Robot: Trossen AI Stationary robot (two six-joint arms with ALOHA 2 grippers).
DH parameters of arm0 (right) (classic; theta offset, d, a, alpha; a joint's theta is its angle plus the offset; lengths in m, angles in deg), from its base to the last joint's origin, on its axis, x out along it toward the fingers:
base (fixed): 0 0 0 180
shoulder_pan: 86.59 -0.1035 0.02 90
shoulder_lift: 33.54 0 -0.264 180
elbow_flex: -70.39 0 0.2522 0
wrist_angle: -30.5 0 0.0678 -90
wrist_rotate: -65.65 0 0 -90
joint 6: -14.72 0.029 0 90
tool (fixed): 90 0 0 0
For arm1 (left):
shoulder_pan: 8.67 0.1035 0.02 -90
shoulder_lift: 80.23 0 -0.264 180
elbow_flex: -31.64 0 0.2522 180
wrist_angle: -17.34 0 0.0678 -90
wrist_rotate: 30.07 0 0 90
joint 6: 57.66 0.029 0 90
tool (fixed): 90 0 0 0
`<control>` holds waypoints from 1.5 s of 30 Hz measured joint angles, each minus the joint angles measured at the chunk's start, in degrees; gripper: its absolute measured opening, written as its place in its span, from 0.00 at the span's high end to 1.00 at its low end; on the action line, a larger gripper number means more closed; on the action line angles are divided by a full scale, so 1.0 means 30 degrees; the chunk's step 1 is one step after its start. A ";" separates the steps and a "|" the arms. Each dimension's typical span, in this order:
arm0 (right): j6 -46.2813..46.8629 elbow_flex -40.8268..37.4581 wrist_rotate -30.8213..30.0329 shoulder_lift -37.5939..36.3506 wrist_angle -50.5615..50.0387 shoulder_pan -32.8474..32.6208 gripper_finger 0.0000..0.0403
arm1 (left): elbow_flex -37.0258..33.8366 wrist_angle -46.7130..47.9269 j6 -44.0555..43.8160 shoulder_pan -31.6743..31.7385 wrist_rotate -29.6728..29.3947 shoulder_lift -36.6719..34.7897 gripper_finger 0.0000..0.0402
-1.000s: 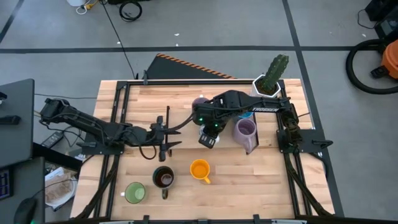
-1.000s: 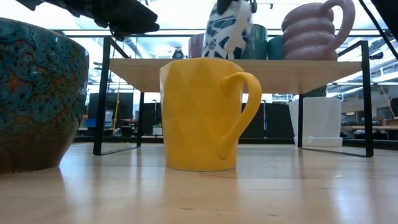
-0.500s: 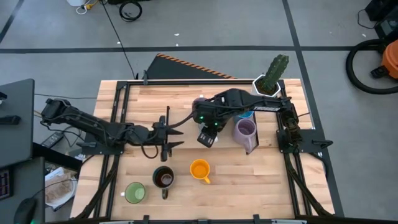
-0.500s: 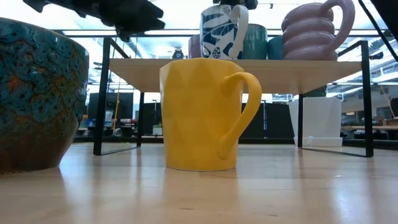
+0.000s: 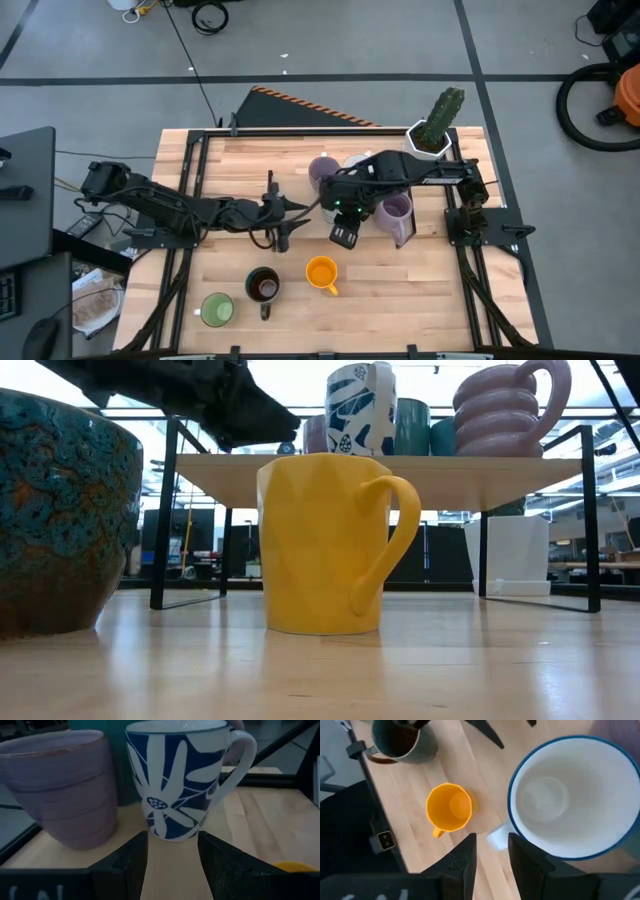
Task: Place coffee mugs
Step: Put the dark blue cup on the shelf aligned with the dark green cup
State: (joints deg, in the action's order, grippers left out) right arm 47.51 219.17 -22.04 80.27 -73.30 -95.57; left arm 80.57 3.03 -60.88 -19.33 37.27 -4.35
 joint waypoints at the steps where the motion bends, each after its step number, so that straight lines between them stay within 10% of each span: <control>1: 0.0064 0.0000 -0.0410 -0.0031 0.0007 -0.0089 0.71 | 0.0179 -0.0019 0.0033 -0.0007 0.0000 0.0171 0.55; 45: 0.3123 -0.0510 -0.3807 -0.1456 0.0007 -0.3091 0.71 | 0.6100 -0.0762 0.2982 -0.0124 -0.0205 0.6322 0.55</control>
State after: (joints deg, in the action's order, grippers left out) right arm 56.88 217.64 -33.46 75.90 -73.28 -104.84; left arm 98.87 0.75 -51.94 -19.70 36.66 14.62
